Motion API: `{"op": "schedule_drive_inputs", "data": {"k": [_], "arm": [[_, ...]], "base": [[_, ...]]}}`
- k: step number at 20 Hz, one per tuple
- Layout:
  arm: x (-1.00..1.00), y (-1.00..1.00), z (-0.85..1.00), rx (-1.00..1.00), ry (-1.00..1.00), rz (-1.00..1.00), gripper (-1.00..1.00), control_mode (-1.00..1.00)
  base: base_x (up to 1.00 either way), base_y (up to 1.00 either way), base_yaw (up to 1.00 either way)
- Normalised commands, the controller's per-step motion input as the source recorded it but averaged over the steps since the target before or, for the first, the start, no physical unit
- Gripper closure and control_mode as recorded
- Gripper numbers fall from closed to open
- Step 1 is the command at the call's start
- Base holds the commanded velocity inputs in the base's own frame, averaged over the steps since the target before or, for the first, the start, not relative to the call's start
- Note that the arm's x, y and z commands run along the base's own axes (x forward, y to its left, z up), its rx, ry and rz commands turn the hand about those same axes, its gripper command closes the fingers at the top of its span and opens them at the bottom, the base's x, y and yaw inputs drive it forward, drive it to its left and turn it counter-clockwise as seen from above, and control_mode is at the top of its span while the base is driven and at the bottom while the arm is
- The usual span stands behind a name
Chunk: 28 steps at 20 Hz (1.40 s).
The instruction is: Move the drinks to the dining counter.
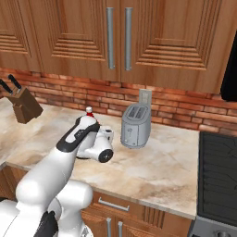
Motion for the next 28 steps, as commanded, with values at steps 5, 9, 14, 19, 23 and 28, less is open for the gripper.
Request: {"op": "schedule_drive_inputs", "data": {"k": [5, 9, 14, 19, 23, 28], "arm": [[0.14, 0.01, -0.24, 0.00, -0.09, -0.07, -1.00, -1.00], [0.13, 0.01, -0.06, 0.00, -0.04, -0.06, -1.00, -1.00], [0.13, 0.04, 0.00, 0.00, -0.04, -0.06, -1.00, -1.00], [0.20, 0.05, -0.04, 0.00, -0.03, -0.05, -1.00, -1.00], [0.22, 0.08, -0.07, -0.01, 0.00, -0.04, -1.00, -1.00], [0.17, 0.21, -0.10, -0.07, 0.00, -0.03, -1.00, -1.00]], "base": [[0.00, 0.00, 0.00], [0.00, 0.00, 0.00], [0.00, 0.00, 0.00], [0.00, 0.00, 0.00], [0.00, 0.00, 0.00], [0.00, 0.00, 0.00]]}}
